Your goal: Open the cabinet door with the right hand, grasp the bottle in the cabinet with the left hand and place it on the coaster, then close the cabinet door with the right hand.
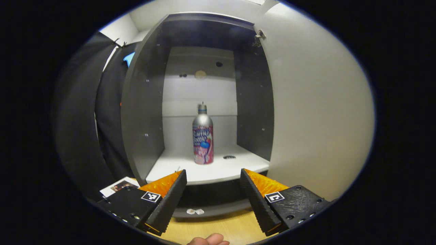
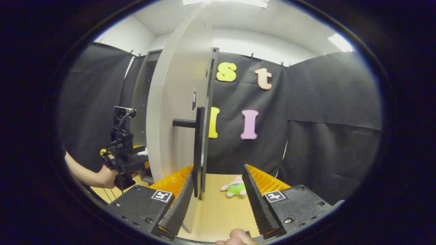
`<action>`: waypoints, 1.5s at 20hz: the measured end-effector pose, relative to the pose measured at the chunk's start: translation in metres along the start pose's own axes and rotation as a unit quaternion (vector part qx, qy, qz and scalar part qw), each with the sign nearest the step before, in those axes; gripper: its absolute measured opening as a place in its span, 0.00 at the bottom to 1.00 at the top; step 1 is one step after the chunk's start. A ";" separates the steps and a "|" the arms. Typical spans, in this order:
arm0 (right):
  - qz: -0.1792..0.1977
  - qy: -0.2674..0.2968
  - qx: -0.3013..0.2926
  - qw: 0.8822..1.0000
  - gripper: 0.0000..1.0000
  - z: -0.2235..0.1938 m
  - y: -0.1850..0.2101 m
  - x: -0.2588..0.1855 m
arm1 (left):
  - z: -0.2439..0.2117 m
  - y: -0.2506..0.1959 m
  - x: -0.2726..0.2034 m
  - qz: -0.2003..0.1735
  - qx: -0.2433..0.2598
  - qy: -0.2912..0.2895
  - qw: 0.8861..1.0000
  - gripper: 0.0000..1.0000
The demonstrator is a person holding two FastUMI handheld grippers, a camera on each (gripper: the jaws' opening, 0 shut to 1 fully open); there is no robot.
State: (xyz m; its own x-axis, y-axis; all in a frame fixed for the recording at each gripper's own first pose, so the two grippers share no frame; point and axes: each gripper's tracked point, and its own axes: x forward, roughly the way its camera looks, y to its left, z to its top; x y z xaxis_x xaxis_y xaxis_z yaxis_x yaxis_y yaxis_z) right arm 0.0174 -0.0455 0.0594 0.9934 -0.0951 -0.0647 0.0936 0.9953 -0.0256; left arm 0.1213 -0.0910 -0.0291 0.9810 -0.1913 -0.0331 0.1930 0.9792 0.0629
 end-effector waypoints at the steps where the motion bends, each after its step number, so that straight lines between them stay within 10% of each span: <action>1: 0.000 -0.001 0.010 1.000 0.84 -0.001 -0.002 0.000 | 0.012 0.000 0.010 0.005 0.008 -0.023 1.000 0.95; 25: 0.033 0.004 0.041 0.999 0.84 -0.005 -0.030 0.008 | -0.023 0.033 0.195 0.087 -0.008 0.032 0.996 0.97; 30: 0.052 0.002 0.053 0.997 0.84 -0.007 -0.031 0.013 | -0.019 0.023 0.191 0.071 0.003 0.033 0.997 0.79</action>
State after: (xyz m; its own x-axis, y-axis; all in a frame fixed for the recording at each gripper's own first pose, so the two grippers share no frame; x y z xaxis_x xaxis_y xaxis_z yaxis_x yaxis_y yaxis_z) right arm 0.0265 -0.0775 0.0529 0.9979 0.0081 -0.0646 -0.0025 0.9962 0.0870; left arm 0.3127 -0.1039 -0.0532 0.9949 -0.0464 -0.0896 0.0533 0.9956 0.0770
